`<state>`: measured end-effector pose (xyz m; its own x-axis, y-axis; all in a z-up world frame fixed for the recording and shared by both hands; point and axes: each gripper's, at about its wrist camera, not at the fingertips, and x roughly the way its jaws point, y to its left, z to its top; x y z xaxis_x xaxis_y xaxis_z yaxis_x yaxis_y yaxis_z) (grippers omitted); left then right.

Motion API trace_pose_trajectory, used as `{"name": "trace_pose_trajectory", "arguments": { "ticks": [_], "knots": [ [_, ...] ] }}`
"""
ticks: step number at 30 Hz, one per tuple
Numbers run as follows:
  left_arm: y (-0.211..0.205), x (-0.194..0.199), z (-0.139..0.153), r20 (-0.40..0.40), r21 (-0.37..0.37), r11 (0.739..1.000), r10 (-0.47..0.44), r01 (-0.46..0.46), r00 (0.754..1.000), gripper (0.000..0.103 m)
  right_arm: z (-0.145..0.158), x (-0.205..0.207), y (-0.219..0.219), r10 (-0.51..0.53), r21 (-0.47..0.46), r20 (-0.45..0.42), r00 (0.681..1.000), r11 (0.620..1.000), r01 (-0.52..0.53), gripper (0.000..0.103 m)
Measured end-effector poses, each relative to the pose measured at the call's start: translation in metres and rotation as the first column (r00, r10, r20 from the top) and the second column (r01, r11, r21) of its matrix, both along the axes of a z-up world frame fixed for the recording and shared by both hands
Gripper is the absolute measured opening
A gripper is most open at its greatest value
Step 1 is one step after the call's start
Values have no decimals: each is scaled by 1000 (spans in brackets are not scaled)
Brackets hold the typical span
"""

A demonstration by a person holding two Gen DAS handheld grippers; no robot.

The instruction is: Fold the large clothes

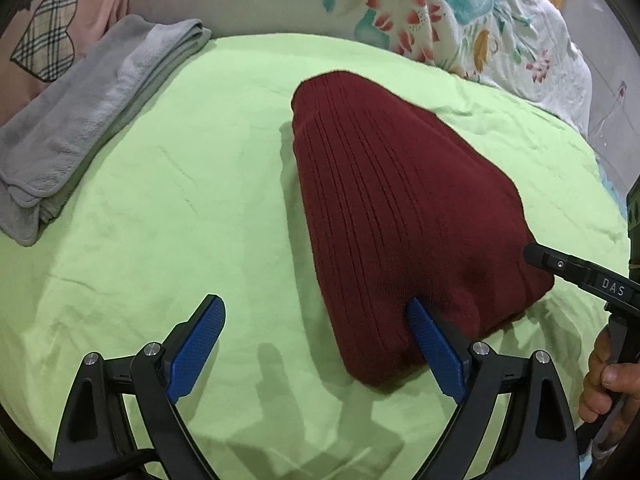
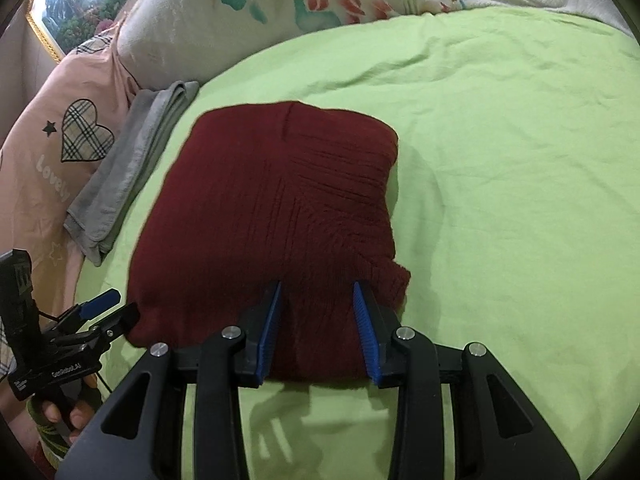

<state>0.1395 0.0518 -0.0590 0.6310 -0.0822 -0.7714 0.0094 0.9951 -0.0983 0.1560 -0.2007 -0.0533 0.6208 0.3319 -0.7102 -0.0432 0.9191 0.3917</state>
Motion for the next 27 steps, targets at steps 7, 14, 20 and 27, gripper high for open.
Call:
{"name": "trace_pose_trajectory", "arguments": {
  "ticks": [7, 14, 20, 27],
  "knots": [
    [3, -36, 7, -11, -11, 999, 37, -37, 999, 93, 15, -35, 8, 30, 2, 38, 999, 1000, -30, 53],
    [15, -87, -20, -31, -128, 989, 75, -79, 997, 93, 14, -69, 15, 51, -53, 37, 998, 997, -49, 67],
    [3, -103, -32, -96, 25, 999, 26, -24, 995, 93, 8, -96, 25, 96, -137, 36, 995, 986, -90, 78],
    [-14, -109, 11, 9, 134, 991, -4, 3, 1000, 93, 5, -109, 27, 139, -147, 7, 990, 980, -137, 79]
  ]
}}
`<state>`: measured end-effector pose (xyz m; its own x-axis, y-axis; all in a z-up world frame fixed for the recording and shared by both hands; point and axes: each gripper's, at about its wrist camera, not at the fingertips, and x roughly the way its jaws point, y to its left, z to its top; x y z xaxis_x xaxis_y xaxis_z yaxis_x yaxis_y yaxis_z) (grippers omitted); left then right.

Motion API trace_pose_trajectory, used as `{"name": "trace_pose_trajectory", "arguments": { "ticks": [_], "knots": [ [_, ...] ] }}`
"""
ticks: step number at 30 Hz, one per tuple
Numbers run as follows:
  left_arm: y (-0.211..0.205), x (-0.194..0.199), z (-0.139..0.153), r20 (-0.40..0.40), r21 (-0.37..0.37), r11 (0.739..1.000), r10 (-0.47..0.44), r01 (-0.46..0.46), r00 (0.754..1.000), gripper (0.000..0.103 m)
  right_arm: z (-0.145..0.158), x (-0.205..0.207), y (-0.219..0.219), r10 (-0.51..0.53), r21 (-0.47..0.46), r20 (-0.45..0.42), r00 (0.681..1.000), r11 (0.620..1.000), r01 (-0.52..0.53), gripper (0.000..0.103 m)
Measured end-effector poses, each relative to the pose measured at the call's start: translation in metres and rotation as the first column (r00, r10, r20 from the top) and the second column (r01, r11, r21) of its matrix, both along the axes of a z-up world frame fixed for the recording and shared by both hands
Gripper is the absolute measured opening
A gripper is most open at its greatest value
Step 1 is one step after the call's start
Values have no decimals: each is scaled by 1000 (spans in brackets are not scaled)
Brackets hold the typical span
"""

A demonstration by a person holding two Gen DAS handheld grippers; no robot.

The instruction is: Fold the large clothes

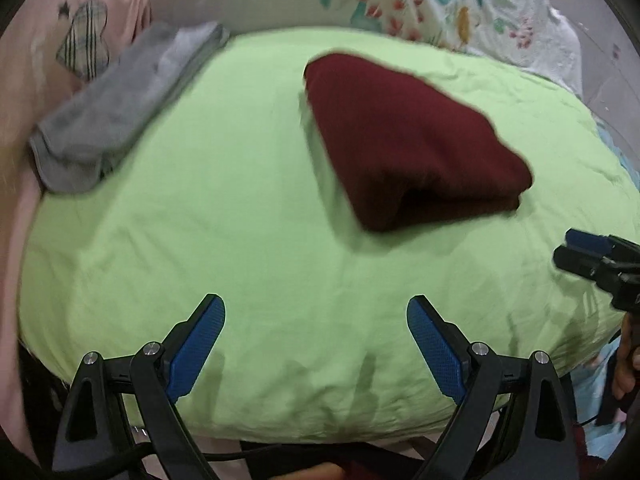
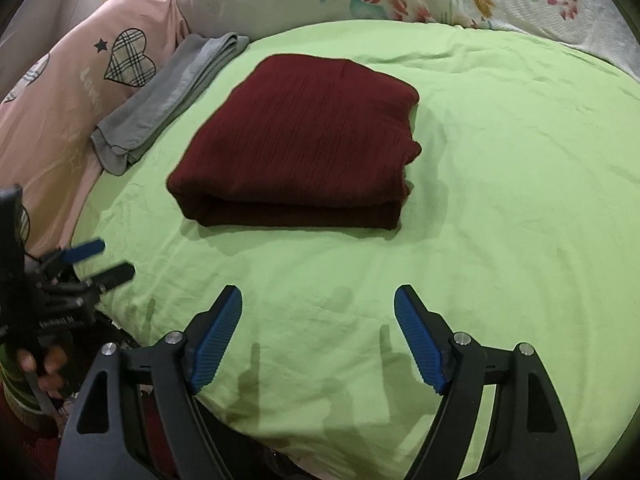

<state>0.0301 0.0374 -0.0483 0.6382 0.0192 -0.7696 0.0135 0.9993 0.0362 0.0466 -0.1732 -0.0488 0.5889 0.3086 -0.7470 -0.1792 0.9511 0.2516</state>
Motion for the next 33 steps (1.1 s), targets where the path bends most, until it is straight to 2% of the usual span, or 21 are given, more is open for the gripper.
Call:
{"name": "trace_pose_trajectory", "arguments": {
  "ticks": [5, 7, 11, 18, 33],
  "knots": [
    [-10, -9, 37, 83, 30, 999, -47, 45, 995, 96, 28, -10, -4, 1, 3, 69, 998, 1000, -2, 81],
    [-13, -11, 41, 90, 42, 998, -57, 53, 994, 98, 37, -12, -5, 5, 6, 94, 996, 1000, -5, 83],
    [-19, -5, 32, 66, 68, 995, -71, 67, 995, 98, 38, -8, -5, 17, -11, 94, 995, 1000, -16, 85],
    [-16, 14, 12, 5, 32, 998, -48, 47, 999, 98, 21, 4, -4, 7, 0, 55, 998, 1000, -7, 85],
    [-24, 38, 33, 48, 50, 998, -38, 36, 998, 98, 31, 32, -5, 6, -24, 77, 997, 1000, -4, 85]
  ]
}}
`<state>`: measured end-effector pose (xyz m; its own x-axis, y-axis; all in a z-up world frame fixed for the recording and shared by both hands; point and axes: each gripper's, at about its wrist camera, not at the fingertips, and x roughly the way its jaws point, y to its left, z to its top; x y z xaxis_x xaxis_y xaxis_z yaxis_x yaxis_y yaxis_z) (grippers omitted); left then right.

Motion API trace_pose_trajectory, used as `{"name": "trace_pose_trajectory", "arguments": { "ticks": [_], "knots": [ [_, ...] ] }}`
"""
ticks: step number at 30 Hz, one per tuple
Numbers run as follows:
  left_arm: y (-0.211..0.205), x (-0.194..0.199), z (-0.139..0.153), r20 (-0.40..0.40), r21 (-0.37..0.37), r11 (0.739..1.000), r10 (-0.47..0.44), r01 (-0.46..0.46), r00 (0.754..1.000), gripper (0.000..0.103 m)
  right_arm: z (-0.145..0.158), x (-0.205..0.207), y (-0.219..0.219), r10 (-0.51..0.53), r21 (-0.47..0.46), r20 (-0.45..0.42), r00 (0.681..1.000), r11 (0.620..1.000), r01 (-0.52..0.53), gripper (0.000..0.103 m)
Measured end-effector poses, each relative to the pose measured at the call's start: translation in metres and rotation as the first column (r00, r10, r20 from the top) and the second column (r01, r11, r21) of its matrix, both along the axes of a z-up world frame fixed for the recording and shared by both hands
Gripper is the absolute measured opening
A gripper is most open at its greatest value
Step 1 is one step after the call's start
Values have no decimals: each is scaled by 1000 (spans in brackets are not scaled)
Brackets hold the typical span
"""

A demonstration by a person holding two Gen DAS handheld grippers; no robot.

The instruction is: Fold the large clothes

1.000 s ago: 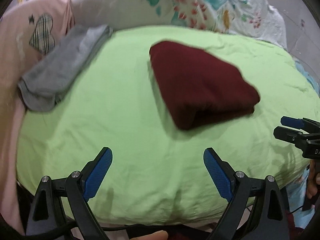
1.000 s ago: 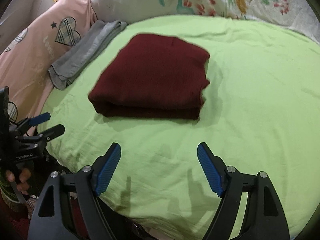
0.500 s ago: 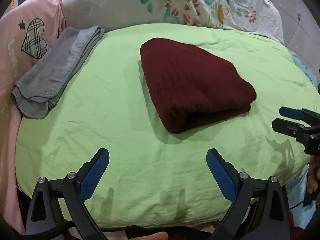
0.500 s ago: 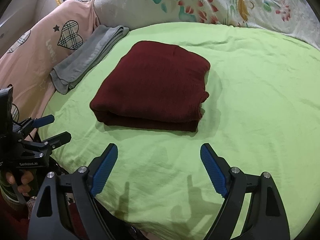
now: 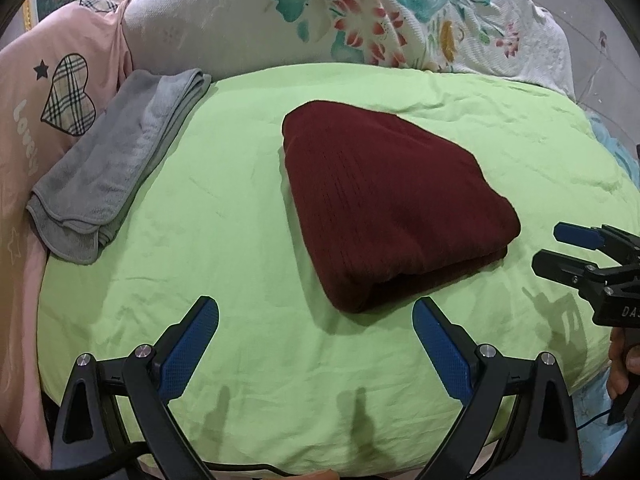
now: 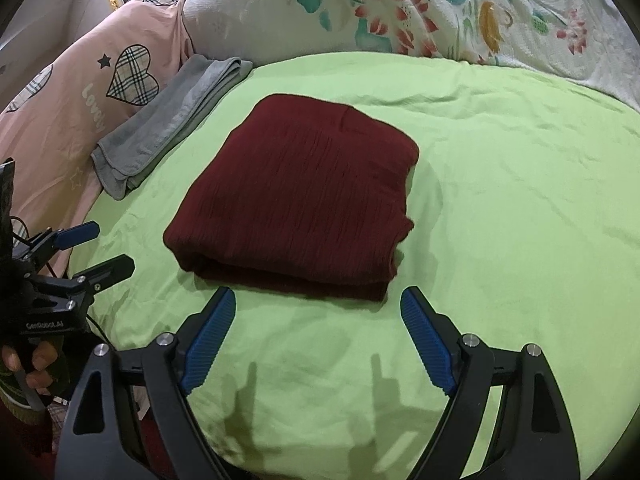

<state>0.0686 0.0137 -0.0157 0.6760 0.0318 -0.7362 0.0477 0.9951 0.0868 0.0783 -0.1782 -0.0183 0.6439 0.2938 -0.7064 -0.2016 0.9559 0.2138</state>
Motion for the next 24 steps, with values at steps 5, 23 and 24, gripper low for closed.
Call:
{"name": "trace_pose_trajectory", "arguments": {
  "ticks": [5, 23, 24],
  "knots": [
    [-2, 1, 5, 17, 1, 1000, 0, 0, 1000, 98, 4, 6, 0, 4, 0, 12, 1000, 1000, -4, 85],
    [-3, 1, 9, 36, -1, 1000, -1, 1, 999, 98, 2, 9, 5, 5, 4, 3, 1000, 1000, -5, 85],
    [-3, 1, 9, 36, -2, 1000, -3, 3, 999, 98, 2, 7, 6, 4, 5, 3, 1000, 1000, -4, 85]
  ]
}}
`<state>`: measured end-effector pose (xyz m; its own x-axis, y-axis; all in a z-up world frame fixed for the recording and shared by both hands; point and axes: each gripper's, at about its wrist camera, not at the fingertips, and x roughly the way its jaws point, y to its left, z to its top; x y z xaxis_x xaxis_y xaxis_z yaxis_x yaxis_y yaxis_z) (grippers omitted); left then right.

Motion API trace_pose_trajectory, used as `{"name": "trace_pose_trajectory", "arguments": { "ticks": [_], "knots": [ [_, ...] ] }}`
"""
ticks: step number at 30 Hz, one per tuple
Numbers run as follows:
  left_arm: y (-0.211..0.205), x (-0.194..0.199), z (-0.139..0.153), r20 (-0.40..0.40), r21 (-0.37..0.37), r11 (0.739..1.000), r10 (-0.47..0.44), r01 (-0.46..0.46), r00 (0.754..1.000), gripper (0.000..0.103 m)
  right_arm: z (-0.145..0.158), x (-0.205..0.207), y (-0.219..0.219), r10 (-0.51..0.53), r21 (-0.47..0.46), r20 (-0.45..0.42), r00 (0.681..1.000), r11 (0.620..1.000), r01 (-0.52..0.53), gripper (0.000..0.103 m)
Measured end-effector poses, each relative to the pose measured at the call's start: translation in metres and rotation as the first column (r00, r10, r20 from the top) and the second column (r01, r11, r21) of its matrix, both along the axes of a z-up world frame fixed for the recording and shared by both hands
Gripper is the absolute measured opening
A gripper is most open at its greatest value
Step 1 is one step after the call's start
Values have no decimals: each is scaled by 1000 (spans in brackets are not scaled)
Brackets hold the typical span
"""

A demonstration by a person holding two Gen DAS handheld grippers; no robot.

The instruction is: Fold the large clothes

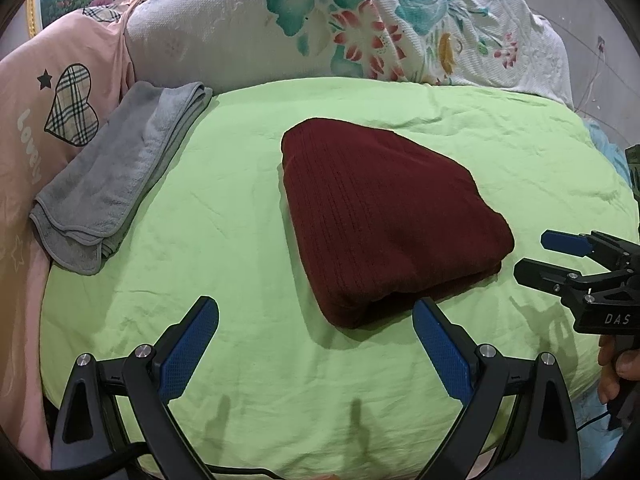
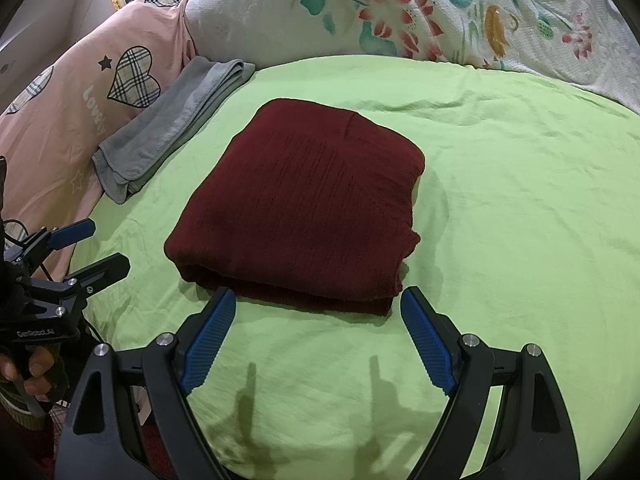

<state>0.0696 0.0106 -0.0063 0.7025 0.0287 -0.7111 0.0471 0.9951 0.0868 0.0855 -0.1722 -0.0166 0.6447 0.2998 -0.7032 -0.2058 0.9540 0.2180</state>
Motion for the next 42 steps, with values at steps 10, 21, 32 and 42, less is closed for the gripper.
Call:
{"name": "trace_pose_trajectory", "arguments": {
  "ticks": [10, 21, 32, 42],
  "knots": [
    [-5, -5, 1, 7, 14, 1000, -11, 11, 1000, 98, -4, -9, 4, -1, 0, -11, 1000, 1000, 1, 85],
    [-5, -5, 1, 5, 12, 1000, -15, 15, 1000, 98, -5, -7, 3, 3, -3, -17, 1000, 1000, -3, 85],
    [-5, -4, -1, 0, 7, 1000, -18, 18, 1000, 98, -5, -7, 4, 2, -1, -20, 1000, 1000, -2, 85],
    [-5, -2, -1, -2, 4, 1000, -19, 19, 1000, 98, -5, -7, 5, 5, -4, -22, 1000, 1000, -5, 85]
  ]
}}
